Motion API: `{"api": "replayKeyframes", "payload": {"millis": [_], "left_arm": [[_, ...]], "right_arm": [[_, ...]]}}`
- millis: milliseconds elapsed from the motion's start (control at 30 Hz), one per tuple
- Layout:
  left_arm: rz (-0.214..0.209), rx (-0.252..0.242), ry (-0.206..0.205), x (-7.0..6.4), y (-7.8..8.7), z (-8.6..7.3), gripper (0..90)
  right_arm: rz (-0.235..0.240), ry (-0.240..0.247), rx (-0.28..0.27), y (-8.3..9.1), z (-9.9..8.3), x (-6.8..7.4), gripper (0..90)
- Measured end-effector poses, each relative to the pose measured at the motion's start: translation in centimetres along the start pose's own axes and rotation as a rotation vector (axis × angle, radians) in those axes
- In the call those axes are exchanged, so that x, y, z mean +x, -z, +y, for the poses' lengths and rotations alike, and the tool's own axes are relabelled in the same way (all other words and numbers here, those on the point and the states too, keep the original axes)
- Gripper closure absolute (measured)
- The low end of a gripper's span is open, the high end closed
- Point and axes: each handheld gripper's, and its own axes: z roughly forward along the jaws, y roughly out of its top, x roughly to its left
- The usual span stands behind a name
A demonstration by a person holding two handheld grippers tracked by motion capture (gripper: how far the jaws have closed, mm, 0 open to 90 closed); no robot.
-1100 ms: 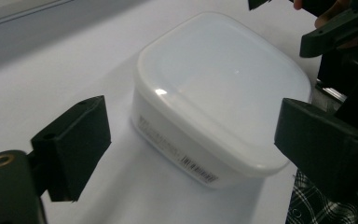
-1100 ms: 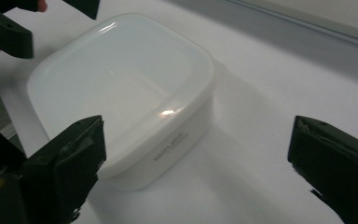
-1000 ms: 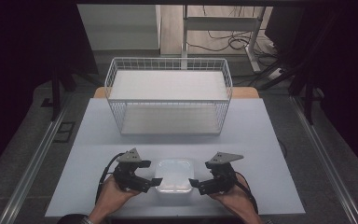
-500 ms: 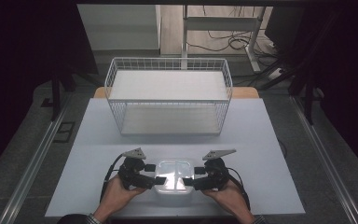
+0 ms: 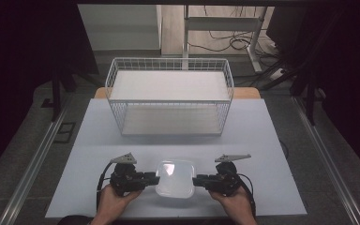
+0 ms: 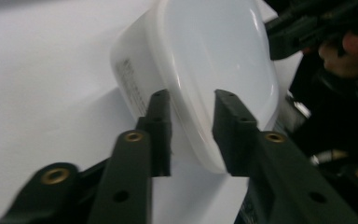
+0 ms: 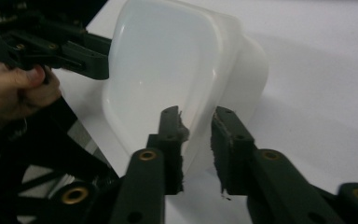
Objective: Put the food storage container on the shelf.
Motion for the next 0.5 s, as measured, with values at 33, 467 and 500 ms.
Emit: {"api": "replayKeyframes", "payload": {"millis": [33, 467, 500], "left_arm": [[0.014, -0.013, 0.008, -0.1, 0.0, 0.0, 72.8], [0.049, -0.067, 0.0, 0.0, 0.1, 1.6, 79.1], [0.052, -0.071, -0.006, -0.1, 0.2, 1.8, 79.1]], "right_arm": [[-0.002, -0.006, -0.013, 0.0, 0.0, -0.1, 76.4], [-0.078, 0.073, -0.097, 0.4, 1.2, 0.2, 79.6], [-0.08, 0.08, -0.103, 0.5, 1.4, 0.2, 79.6]]}}
